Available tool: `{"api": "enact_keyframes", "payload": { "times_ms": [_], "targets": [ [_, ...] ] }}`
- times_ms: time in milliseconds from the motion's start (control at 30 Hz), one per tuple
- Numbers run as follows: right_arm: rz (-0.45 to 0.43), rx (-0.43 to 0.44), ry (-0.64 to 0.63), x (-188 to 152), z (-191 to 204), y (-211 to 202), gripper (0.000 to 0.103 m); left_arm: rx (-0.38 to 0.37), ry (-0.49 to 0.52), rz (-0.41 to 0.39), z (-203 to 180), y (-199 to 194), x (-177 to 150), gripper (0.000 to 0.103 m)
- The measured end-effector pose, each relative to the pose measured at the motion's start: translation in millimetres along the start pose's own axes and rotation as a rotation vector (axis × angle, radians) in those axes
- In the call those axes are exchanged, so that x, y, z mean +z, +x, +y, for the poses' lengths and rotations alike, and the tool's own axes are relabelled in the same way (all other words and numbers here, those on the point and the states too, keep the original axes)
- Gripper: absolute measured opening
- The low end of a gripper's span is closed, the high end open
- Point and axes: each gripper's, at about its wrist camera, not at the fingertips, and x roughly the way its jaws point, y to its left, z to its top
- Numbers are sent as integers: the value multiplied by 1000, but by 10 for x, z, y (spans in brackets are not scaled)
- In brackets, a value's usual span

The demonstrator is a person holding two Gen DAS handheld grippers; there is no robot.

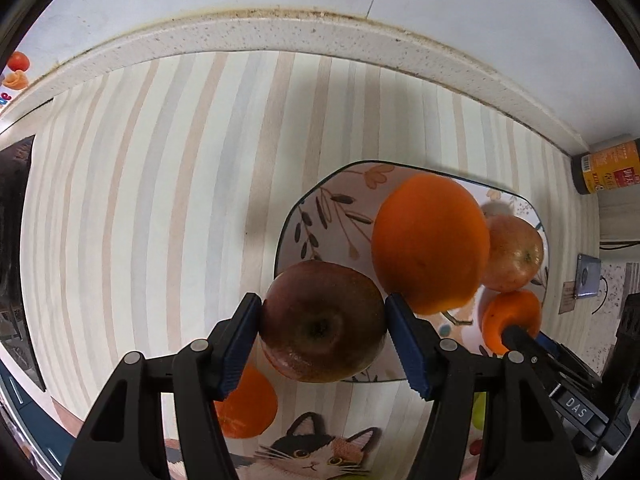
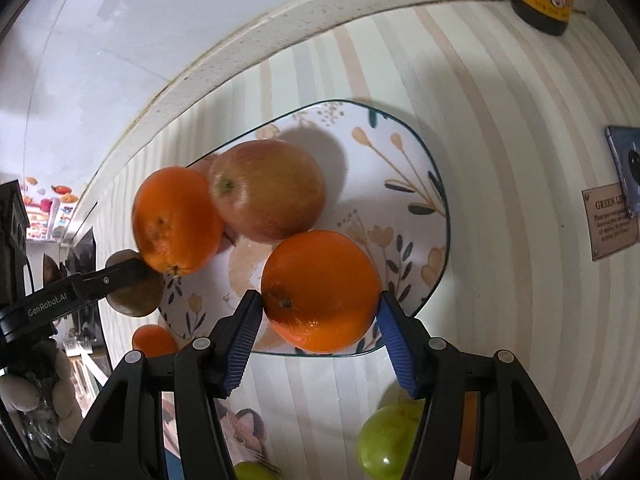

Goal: Organize fruits
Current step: 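Lower the apple and tangerine onto the plate and open both tools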

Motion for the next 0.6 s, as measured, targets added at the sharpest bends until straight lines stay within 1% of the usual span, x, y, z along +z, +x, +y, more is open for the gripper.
{"api": "enact_keyframes", "payload": {
  "times_ms": [100,167,233,333,400,433,467,500,600],
  "targets": [
    [3,14,11,-3,-83,-1,63,-10,-11,5,11,25,17,63],
    [7,27,19,-17,-80,-8,68,-15,-21,19,19,40,16,63],
    [5,29,18,-9,-52,-22,77,-27,-33,31,18,60,15,63],
    [6,30,20,-11,28,-47,88,-47,-49,45,50,55,12,63],
    [3,22,21,-21,82,-72,90,-47,-42,33,40,0,10,74],
    [0,13,20,-26,95,-92,90,-35,-37,24,42,-39,11,85],
    [-4,9,18,-31,114,-112,91,-30,-32,14,36,-71,14,88],
    [-6,-3,12,-43,137,-141,94,-31,-29,7,37,-102,10,88],
    [-22,-72,-19,-95,221,-247,94,-11,-21,-12,47,-186,-34,88]
  ]
}}
